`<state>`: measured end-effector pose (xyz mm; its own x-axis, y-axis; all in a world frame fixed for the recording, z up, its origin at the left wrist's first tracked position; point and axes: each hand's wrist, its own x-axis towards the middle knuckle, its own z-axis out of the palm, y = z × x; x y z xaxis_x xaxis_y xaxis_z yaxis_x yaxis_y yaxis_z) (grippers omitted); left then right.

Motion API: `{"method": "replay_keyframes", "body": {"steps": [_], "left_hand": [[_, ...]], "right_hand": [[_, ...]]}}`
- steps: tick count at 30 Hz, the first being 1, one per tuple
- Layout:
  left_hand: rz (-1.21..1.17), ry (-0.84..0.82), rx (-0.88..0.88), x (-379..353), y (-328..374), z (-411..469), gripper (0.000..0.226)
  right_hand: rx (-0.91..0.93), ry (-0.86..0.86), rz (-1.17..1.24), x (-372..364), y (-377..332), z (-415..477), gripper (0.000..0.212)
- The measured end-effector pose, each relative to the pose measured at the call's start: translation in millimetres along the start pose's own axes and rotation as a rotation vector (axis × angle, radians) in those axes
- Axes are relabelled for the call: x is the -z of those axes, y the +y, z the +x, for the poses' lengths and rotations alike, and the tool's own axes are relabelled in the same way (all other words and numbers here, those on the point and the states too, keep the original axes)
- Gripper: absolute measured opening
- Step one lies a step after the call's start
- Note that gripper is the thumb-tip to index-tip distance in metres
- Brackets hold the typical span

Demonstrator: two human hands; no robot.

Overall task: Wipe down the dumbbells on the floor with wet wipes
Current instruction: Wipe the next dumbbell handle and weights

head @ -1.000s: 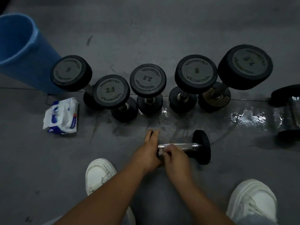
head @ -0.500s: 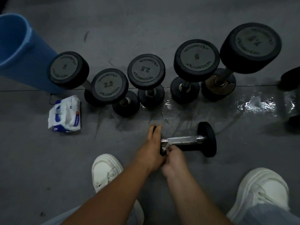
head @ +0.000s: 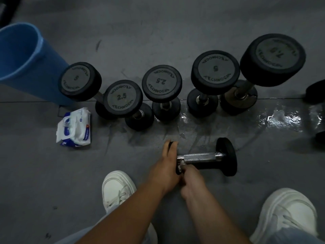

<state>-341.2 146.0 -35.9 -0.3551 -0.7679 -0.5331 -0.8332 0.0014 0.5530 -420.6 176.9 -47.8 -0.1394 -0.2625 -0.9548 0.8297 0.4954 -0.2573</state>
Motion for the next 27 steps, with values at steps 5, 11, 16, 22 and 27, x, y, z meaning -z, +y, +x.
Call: {"method": "replay_keyframes", "body": {"steps": [5,11,16,22,27], "left_hand": [[-0.018,0.025,-0.010,-1,1,0,0.092],[-0.020,0.023,-0.006,1,3,0,0.093],[-0.024,0.010,0.001,1,3,-2,0.098],[-0.038,-0.003,0.005,3,6,-1,0.102],[-0.028,-0.015,-0.006,2,3,-2,0.103]], "right_hand": [[0.068,-0.019,0.058,-8,2,-9,0.014],[0.102,0.005,0.125,0,10,-24,0.010],[0.102,0.033,0.084,-1,1,-18,0.015],[0.369,0.047,-0.073,5,-12,-36,0.010],[1.141,0.201,-1.214,14,-21,-18,0.010]]}}
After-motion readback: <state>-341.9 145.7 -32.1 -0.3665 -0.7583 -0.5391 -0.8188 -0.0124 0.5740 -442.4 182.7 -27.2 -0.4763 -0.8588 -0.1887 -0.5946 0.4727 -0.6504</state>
